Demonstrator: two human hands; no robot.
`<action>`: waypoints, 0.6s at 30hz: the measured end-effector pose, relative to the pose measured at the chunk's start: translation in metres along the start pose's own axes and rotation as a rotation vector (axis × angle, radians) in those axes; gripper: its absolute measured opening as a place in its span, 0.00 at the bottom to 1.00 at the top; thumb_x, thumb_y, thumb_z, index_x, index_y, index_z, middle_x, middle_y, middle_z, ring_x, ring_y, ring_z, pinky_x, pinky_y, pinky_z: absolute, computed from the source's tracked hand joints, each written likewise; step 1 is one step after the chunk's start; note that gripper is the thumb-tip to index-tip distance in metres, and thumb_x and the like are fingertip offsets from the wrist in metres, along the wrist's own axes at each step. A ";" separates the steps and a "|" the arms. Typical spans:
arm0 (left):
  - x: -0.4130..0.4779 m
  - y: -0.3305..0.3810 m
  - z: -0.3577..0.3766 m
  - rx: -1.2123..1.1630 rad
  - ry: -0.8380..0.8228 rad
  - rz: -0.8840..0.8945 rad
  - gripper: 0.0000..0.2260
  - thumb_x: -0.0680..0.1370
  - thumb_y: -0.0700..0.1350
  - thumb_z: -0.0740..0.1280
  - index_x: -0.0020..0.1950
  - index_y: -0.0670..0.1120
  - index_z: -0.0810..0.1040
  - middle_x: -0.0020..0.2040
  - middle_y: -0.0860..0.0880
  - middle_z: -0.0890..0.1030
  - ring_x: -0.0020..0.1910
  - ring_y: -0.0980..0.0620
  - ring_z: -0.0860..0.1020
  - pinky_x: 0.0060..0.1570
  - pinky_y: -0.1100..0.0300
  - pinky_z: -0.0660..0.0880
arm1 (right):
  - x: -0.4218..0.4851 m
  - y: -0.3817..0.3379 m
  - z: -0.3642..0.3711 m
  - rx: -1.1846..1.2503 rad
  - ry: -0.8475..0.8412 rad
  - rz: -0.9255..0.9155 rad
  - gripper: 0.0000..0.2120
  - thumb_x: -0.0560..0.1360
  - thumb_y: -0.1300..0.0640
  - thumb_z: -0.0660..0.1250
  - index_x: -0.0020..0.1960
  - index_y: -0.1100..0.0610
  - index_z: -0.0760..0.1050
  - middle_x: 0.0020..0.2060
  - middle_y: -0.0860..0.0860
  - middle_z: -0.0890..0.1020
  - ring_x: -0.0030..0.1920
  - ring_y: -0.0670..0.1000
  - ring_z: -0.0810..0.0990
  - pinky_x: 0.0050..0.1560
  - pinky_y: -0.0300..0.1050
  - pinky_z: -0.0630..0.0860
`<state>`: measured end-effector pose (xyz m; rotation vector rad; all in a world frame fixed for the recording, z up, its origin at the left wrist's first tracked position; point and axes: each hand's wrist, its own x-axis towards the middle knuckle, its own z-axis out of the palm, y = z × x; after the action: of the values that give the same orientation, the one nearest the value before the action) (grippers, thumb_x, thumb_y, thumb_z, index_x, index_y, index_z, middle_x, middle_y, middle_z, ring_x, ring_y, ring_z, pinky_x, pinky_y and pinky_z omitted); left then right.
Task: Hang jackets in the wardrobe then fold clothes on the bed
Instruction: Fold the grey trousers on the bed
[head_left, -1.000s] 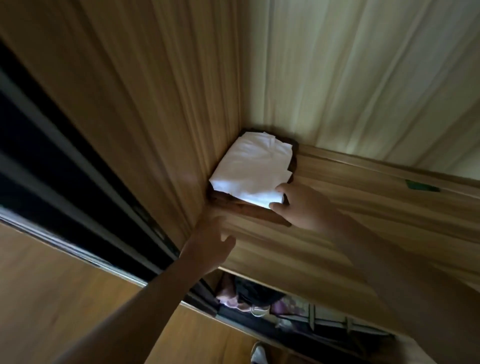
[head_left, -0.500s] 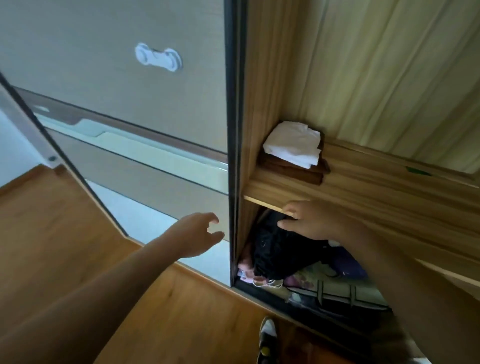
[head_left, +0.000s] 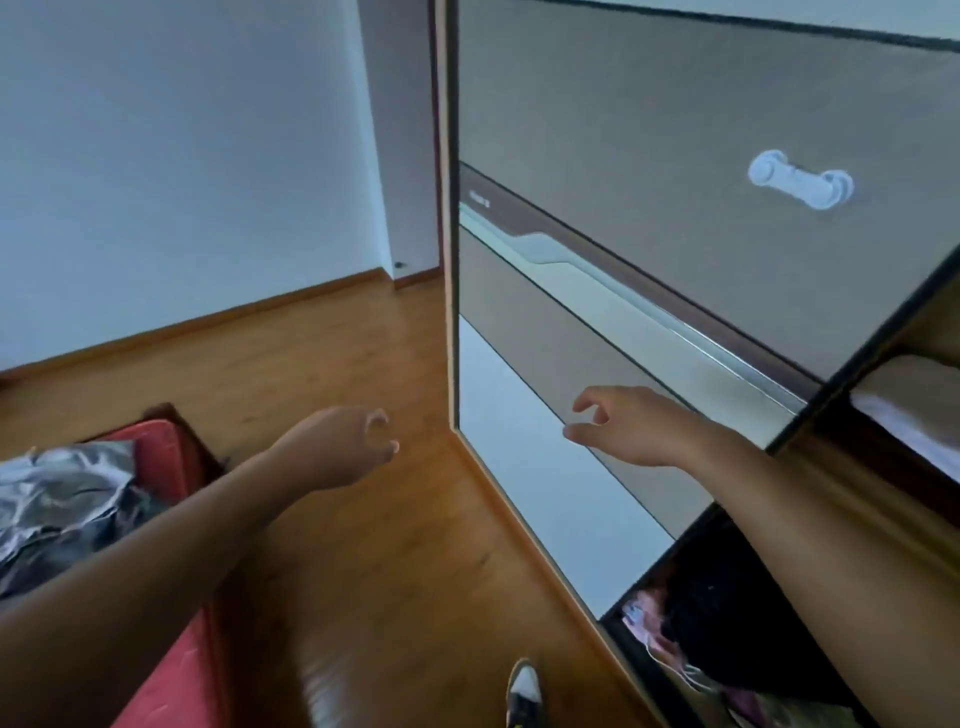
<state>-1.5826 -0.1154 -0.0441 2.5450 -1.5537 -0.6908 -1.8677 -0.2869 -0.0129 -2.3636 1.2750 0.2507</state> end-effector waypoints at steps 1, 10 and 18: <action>-0.003 -0.020 -0.004 -0.020 0.010 -0.044 0.24 0.81 0.58 0.64 0.74 0.49 0.71 0.69 0.46 0.77 0.65 0.46 0.76 0.64 0.52 0.73 | 0.015 -0.021 0.002 -0.016 -0.013 -0.042 0.26 0.77 0.34 0.64 0.70 0.45 0.71 0.61 0.48 0.79 0.57 0.51 0.79 0.61 0.49 0.75; -0.031 -0.163 -0.003 -0.097 0.127 -0.422 0.20 0.79 0.58 0.65 0.68 0.51 0.75 0.62 0.49 0.79 0.59 0.48 0.78 0.58 0.54 0.74 | 0.157 -0.210 0.042 -0.183 -0.221 -0.455 0.26 0.78 0.35 0.63 0.72 0.46 0.71 0.68 0.50 0.77 0.64 0.53 0.78 0.63 0.50 0.76; -0.034 -0.231 -0.011 -0.242 0.207 -0.779 0.18 0.80 0.54 0.64 0.68 0.49 0.75 0.62 0.48 0.80 0.60 0.47 0.78 0.58 0.53 0.75 | 0.266 -0.347 0.056 -0.368 -0.328 -0.765 0.25 0.79 0.35 0.63 0.71 0.45 0.71 0.62 0.49 0.80 0.59 0.52 0.79 0.60 0.50 0.78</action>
<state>-1.4003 0.0236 -0.0918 2.8610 -0.3491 -0.5828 -1.4286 -0.2943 -0.0561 -2.7627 0.1362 0.6235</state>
